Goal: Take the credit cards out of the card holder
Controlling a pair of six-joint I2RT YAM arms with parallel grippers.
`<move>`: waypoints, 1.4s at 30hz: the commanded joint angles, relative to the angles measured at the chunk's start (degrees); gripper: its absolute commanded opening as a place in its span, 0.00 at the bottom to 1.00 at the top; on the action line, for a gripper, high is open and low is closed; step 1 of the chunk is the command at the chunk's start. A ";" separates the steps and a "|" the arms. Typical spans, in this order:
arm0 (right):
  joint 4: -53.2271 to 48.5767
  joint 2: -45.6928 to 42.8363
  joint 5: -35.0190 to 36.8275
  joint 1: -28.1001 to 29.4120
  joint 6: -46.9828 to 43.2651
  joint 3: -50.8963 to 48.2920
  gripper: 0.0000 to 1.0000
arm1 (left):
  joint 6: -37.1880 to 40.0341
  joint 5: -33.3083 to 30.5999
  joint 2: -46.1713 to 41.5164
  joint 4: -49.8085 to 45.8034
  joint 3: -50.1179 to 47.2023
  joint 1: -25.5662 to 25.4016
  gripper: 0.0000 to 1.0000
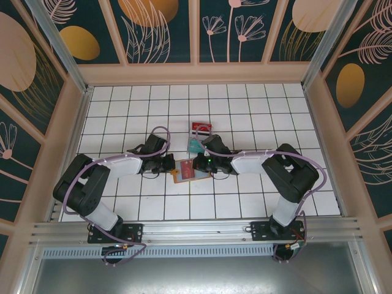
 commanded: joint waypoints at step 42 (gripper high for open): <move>-0.56 4.34 -1.24 1.21 -0.83 3.18 0.00 | 1.11 0.06 2.60 -4.39 0.79 -1.40 0.02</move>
